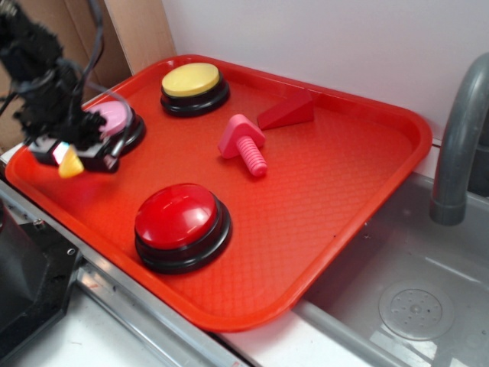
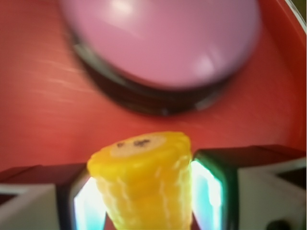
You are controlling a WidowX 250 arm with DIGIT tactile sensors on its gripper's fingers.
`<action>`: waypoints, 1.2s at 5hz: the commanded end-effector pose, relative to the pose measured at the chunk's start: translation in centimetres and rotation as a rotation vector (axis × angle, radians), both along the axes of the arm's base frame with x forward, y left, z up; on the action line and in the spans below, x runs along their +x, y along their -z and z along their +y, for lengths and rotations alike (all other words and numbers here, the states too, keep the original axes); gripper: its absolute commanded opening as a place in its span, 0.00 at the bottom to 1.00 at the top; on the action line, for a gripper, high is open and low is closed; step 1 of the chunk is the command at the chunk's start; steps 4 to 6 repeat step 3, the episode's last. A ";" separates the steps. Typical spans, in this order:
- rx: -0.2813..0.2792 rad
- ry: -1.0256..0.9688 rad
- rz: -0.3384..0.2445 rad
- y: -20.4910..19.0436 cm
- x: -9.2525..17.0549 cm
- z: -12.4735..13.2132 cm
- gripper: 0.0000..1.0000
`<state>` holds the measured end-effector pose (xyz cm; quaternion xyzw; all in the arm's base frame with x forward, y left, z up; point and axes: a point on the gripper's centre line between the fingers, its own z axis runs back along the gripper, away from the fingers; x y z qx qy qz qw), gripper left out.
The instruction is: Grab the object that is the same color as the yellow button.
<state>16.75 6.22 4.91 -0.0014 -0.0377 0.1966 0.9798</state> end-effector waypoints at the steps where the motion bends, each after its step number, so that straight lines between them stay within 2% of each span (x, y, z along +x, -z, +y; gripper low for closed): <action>1: -0.125 0.182 0.000 -6.7 1.2 -5.5 0.00; 2: -0.158 0.191 -0.012 -7.8 1.3 -6.6 0.00; 3: -0.129 0.176 0.038 -7.0 1.2 -5.5 0.00; 6: -0.129 0.176 0.038 -7.0 1.2 -5.5 0.00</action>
